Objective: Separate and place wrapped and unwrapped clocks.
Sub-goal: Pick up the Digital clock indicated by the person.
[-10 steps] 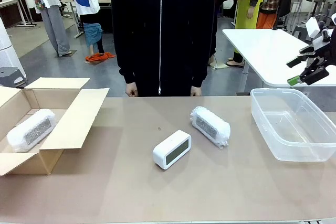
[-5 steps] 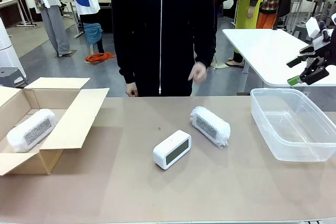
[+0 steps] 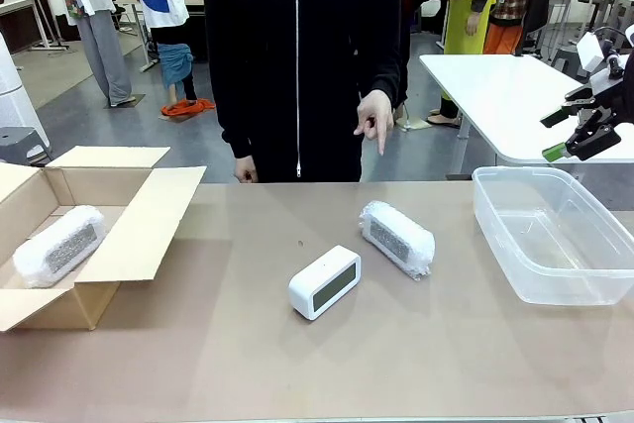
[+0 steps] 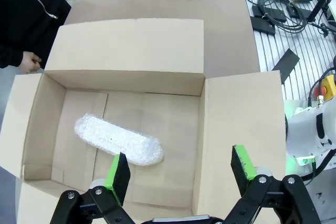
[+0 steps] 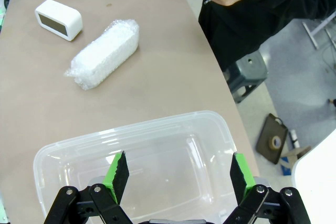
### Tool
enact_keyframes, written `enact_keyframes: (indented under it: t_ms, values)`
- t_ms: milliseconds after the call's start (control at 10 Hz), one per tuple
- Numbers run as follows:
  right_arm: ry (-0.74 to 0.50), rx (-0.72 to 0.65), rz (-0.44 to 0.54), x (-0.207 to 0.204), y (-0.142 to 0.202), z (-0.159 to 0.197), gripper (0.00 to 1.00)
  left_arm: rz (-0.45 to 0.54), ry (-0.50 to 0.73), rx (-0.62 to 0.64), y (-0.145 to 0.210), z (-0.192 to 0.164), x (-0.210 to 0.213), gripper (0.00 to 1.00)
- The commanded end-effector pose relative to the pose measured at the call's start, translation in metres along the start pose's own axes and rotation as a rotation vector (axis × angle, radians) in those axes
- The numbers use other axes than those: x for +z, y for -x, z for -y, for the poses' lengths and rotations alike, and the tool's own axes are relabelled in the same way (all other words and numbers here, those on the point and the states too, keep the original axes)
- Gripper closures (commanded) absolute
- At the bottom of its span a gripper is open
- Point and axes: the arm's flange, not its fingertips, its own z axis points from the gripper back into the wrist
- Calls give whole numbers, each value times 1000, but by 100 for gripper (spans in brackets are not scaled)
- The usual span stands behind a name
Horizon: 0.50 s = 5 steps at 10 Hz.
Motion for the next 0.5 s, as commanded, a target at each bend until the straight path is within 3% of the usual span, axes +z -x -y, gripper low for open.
enact_keyframes:
  t_ms: [0,400]
  values:
    - [-3,10,2,0,0,0,0,24,-1,-28,3,0,0,0]
    - [-3,10,2,0,0,0,0,24,-1,-28,3,0,0,0]
